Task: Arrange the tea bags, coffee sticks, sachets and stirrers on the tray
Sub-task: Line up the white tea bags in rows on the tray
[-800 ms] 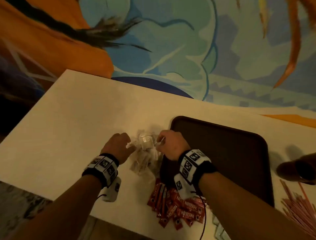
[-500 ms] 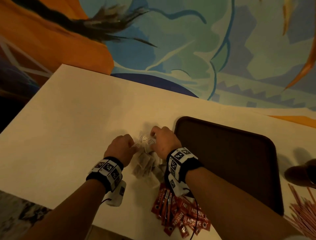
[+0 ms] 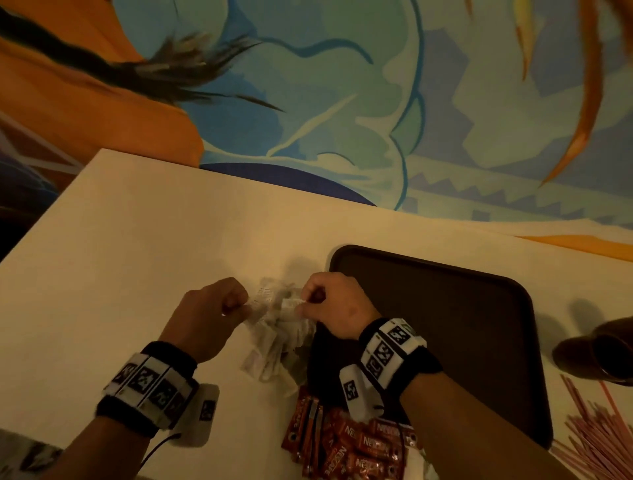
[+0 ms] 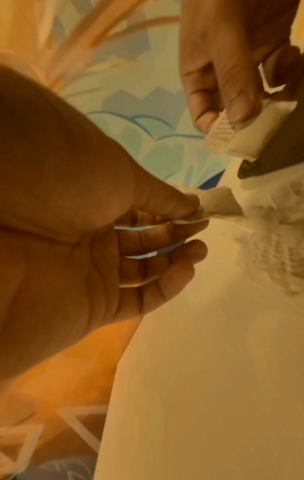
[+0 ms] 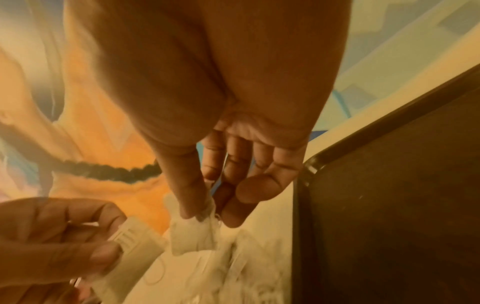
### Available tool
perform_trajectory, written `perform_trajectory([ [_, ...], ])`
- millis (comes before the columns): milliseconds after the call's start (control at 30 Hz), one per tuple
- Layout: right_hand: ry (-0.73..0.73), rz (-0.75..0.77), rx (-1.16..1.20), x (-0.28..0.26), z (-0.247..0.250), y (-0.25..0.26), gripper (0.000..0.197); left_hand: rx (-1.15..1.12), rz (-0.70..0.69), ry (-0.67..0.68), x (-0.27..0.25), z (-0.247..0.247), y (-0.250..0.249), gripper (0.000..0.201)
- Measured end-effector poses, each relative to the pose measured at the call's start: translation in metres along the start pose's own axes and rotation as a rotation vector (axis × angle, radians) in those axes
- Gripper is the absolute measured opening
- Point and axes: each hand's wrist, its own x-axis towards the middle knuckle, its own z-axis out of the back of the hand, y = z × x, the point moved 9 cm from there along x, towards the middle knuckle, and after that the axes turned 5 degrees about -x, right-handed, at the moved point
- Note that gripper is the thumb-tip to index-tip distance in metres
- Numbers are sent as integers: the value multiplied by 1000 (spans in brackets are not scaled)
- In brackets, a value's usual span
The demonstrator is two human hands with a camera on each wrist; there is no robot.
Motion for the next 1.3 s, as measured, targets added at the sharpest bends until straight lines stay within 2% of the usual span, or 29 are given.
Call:
perform_trajectory([
  [133,-106,-36,12,-18,56,-35,9,-61,-87,29,11,0,-47,11],
  [267,-183,-166,-23,-13,99,-88,6,-73,-157,120,48,-37,-94,7],
  [400,-159,-234,-99,10,106,-122,9,-15,-133,257,99,-92,-118,6],
  [567,-167,-251,-157,38,104,-135,10,82,-76,324,152,-139,-122,9],
  [633,-211,-249,-185,46,107,-136,11,127,-60,321,164,-148,-119,7],
  [767,-294,-261,-206,54,114,-134,9,163,-90,232,178,-149,-115,6],
  [1300,-382,-273,-341,59,115,-126,18,80,-109,157,189,-151,-113,17],
])
